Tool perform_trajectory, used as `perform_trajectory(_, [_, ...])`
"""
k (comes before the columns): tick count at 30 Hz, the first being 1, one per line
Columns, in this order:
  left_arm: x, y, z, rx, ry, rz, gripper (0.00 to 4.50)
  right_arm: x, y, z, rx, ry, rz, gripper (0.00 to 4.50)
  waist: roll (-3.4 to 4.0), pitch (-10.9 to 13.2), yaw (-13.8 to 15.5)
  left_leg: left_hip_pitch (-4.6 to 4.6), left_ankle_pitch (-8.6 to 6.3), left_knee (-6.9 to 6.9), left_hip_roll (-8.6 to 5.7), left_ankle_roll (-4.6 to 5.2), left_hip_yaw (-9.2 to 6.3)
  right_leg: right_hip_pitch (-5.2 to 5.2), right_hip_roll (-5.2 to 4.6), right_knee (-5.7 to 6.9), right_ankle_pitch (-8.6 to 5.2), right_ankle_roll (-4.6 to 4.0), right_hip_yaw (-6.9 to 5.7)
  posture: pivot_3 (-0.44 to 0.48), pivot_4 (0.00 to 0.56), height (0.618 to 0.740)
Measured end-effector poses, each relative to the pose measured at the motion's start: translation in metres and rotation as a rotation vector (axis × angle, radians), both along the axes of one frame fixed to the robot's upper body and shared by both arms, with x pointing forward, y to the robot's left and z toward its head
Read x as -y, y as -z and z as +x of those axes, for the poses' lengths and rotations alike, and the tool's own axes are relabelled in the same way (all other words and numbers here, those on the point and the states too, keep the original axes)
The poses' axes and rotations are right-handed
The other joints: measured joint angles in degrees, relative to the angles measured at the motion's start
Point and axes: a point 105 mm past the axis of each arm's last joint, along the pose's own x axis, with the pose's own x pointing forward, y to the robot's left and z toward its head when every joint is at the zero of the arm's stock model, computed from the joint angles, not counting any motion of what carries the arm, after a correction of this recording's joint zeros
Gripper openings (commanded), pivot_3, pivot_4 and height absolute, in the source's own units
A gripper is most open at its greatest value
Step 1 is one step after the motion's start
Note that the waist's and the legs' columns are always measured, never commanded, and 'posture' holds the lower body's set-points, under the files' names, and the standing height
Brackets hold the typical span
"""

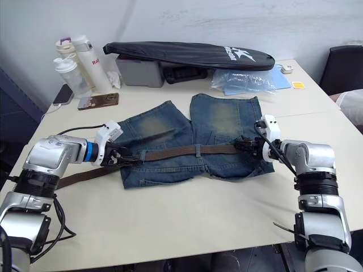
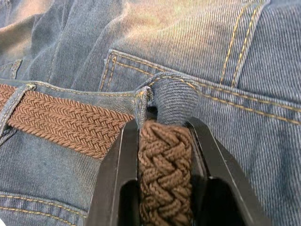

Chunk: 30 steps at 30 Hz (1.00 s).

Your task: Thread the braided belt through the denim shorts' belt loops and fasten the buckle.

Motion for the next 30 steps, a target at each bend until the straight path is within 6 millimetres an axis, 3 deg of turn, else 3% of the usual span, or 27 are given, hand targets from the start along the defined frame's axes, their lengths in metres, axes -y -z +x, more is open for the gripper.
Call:
perform_trajectory(7, [-0.005,0.005,0.0,-0.071,-0.057,-0.056,4.5,0.002,0.001,0.0,0.001,0.004,-0.004,0.52,0.0,0.0,0.0,-0.01,0.0,-0.01,-0.01,0.01,-0.01,0.01,-0.01,0.0,0.0,0.0,-0.01,0.0,0.15,0.622])
perform_trajectory(13, [0.012,-0.009,0.025,-0.053,-0.145,-0.164,4.5,0.001,0.003,-0.003,0.016,-0.002,-0.006,0.52,-0.13,0.0,0.0,-0.07,0.01,-0.02,-0.06,0.0,0.02,0.1,-0.03,0.1,0.01,0.01,0.01,0.0,0.15,0.622])
perform_trajectory(17, [0.029,0.005,0.014,-0.097,-0.051,-0.112,4.5,0.0,0.003,-0.005,0.021,-0.006,-0.006,0.52,-0.12,0.0,0.0,0.03,0.02,0.2,0.04,-0.03,-0.01,0.05,0.01,0.3,0.0,0.01,0.02,0.0,0.15,0.622])
perform_trajectory(25, [0.03,0.003,0.007,-0.136,-0.036,-0.124,4.5,0.002,0.002,-0.004,0.029,0.004,-0.012,0.52,-0.09,0.0,0.0,0.02,0.02,0.12,0.02,-0.02,0.0,0.03,-0.04,0.07,-0.02,-0.02,0.07,0.0,0.15,0.622])
perform_trajectory(28, [0.031,0.003,0.005,-0.165,-0.041,-0.149,3.76,0.002,0.002,-0.004,0.03,0.005,-0.014,0.52,-0.09,0.0,0.0,0.01,0.02,0.12,0.02,-0.02,0.0,0.03,-0.03,0.08,-0.02,-0.02,0.07,0.0,0.15,0.622])
perform_trajectory(30, [0.031,0.003,0.004,-0.171,-0.043,-0.157,2.92,0.002,0.002,-0.004,0.03,0.005,-0.014,0.52,-0.1,0.0,0.0,0.0,0.02,0.13,0.02,-0.02,0.0,0.03,-0.03,0.08,-0.02,-0.03,0.07,0.0,0.15,0.622])
